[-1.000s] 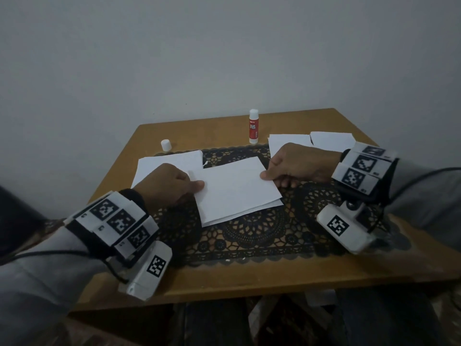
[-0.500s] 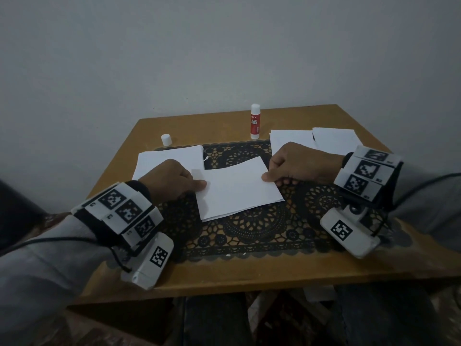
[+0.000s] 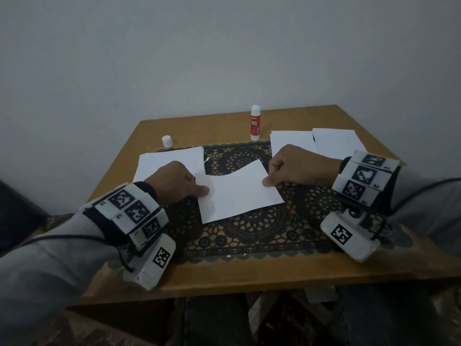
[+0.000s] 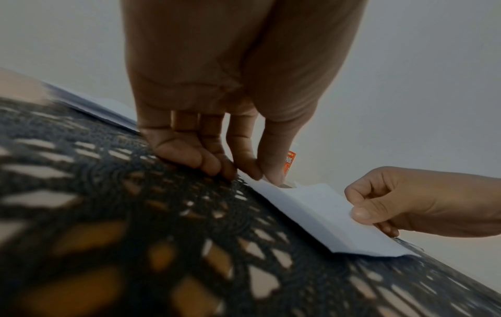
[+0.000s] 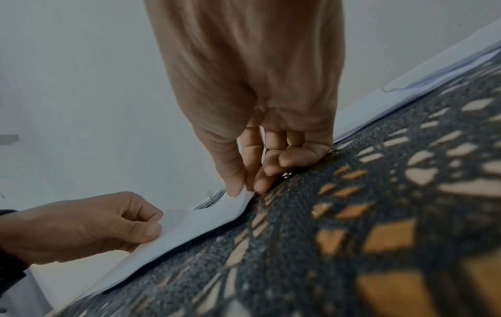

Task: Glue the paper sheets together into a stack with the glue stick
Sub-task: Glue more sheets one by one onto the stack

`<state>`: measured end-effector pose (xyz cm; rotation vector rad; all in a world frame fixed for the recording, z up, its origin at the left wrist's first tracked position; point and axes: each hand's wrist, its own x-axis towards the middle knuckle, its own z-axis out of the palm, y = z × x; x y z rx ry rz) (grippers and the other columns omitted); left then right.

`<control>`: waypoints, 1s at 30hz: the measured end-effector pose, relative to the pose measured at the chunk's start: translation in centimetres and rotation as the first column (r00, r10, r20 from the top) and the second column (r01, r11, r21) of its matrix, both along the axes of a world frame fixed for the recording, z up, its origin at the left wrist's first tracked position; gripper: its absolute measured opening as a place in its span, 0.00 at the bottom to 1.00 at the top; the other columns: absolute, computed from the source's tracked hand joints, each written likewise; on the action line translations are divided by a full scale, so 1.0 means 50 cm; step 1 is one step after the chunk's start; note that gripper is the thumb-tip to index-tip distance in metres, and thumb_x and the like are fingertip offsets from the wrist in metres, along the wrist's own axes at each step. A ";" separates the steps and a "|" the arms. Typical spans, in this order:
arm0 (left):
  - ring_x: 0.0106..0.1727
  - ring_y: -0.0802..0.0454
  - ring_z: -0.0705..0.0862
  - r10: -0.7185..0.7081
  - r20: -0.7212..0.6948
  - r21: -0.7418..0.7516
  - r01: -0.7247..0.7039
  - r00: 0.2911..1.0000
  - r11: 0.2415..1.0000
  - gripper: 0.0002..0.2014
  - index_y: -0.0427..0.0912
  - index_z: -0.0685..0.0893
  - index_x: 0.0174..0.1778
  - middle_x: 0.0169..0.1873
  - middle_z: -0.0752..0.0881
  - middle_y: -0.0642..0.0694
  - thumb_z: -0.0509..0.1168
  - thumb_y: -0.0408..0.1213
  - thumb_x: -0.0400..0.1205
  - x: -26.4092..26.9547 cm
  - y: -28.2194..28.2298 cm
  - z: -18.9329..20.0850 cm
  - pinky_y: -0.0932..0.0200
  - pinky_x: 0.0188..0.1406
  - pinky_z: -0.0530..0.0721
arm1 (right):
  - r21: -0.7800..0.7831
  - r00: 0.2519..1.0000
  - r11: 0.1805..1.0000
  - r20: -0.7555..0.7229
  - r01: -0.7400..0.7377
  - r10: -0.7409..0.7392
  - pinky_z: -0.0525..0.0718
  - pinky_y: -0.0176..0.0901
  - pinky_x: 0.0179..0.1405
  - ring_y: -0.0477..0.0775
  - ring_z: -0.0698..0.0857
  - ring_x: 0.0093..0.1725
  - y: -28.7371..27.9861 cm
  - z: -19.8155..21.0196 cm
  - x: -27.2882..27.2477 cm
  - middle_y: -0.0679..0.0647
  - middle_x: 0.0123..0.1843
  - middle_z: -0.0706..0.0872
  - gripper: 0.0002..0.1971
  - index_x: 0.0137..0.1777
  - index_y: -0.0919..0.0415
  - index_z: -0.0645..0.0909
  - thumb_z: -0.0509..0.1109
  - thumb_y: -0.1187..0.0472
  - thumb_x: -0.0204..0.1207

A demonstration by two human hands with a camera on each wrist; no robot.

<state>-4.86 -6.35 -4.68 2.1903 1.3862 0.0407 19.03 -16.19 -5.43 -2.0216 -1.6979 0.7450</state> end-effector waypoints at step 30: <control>0.84 0.47 0.37 -0.430 -0.601 -0.024 0.523 0.674 0.852 0.35 0.44 0.34 0.83 0.83 0.35 0.43 0.43 0.56 0.87 0.008 -0.100 0.002 0.42 0.82 0.51 | -0.476 0.708 0.841 0.500 -0.256 0.498 0.46 0.56 0.85 0.61 0.35 0.85 -0.038 0.006 -0.117 0.64 0.85 0.31 0.51 0.83 0.68 0.32 0.44 0.28 0.78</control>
